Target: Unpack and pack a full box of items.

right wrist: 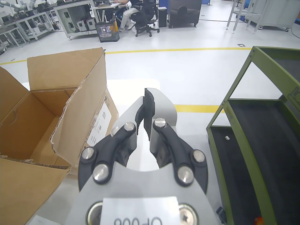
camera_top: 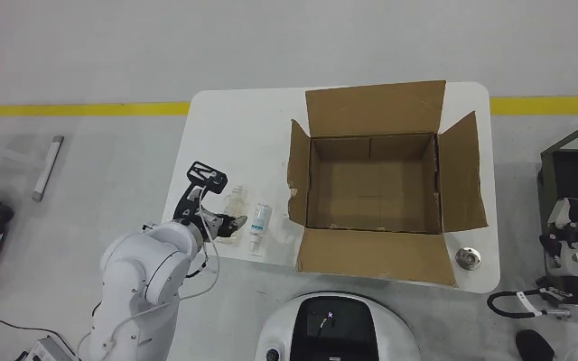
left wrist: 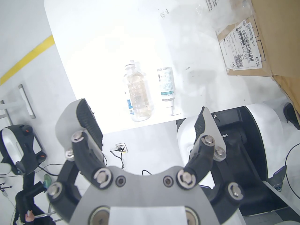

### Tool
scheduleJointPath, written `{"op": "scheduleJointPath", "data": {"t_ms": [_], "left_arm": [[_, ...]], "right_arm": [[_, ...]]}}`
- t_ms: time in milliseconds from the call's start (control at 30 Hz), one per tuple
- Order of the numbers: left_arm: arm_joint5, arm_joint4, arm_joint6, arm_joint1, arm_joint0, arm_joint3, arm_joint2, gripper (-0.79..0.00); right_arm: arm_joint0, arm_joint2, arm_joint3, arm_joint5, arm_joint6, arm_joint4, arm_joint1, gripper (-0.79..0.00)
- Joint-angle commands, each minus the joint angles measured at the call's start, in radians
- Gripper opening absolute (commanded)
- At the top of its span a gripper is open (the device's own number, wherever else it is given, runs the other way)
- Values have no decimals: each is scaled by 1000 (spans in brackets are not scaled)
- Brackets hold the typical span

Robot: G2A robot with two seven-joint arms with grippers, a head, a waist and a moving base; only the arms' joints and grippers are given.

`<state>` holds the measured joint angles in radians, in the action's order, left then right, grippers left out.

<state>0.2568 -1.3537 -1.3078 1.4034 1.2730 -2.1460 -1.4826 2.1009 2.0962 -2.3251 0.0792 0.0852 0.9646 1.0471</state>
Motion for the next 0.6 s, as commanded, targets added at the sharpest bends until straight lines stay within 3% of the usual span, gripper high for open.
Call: {"op": "scheduleJointPath", "data": {"t_ms": [0,333,433,567], "left_arm": [[0,0,0,0,0,-1,0,0],[0,0,0,0,0,-1,0,0],[-14,-39,21,-3,9,80,10,0],[-58,-71,17,-4,-37,204,30,0]], "right_arm": [[0,0,0,0,0,0,0,-785],[0,0,0,0,0,0,0,-785],[0,0,0,0,0,0,0,-785],[0,0,0,0,0,0,0,-785]]}}
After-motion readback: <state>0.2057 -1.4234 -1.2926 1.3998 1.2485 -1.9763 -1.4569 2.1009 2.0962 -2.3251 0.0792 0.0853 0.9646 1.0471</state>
